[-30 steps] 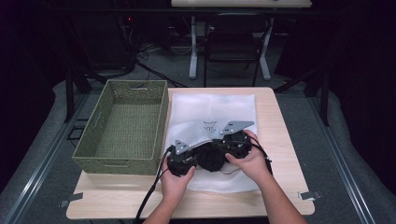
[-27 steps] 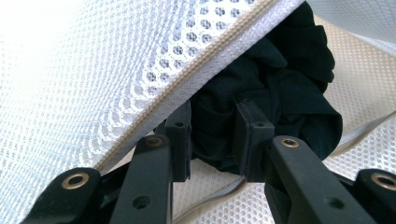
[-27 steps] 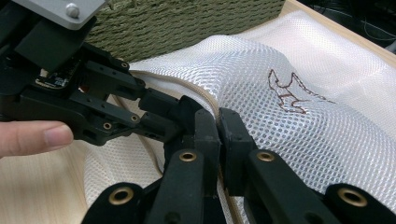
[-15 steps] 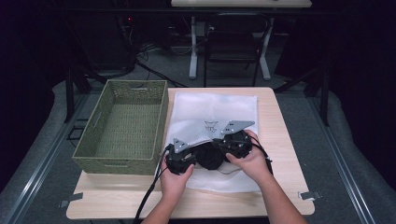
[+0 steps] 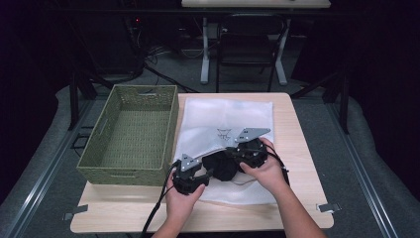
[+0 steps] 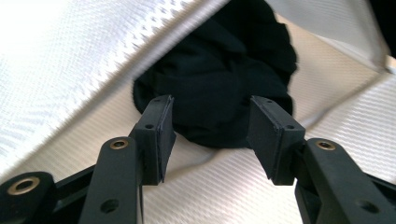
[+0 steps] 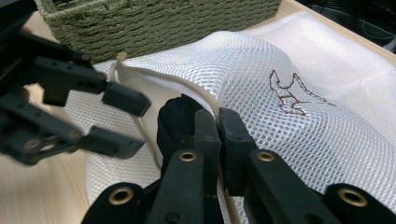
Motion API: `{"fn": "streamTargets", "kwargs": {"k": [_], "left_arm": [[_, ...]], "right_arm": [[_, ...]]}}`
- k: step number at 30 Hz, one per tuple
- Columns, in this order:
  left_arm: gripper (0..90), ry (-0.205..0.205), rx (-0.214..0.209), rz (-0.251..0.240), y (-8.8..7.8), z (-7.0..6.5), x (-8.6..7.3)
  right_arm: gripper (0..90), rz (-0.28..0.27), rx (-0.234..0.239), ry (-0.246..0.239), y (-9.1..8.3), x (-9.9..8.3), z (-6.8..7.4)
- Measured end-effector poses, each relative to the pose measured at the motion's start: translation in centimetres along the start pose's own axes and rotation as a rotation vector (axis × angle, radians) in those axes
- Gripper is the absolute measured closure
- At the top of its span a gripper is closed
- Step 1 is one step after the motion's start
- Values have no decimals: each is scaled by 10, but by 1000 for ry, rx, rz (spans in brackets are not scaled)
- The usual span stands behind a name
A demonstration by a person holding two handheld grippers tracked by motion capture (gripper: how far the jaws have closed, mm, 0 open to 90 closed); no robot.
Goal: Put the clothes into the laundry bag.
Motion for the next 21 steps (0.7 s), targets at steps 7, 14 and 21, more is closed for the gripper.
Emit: {"fn": "streamTargets", "kwargs": {"k": [7,14,21], "left_arm": [[505,42,-35,47,6,-15,-9],[471,65,-33,94,24,-23,-10],[487,68,-20,122,38,-25,-11]], "right_arm": [[873,2,1,-1,1,0,0],[873,1,1,0,1,0,0],[872,1,2,3,0,-1,0]]}}
Point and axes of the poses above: each handheld gripper's, and its own axes: y roughly forward along the jaws, x roughly out of its top, z roughly to its left, the point moved 1 cm from there along y, roughly forward along the jaws, and after that the axes turned 11 degrees about z, right-handed, at the moved point
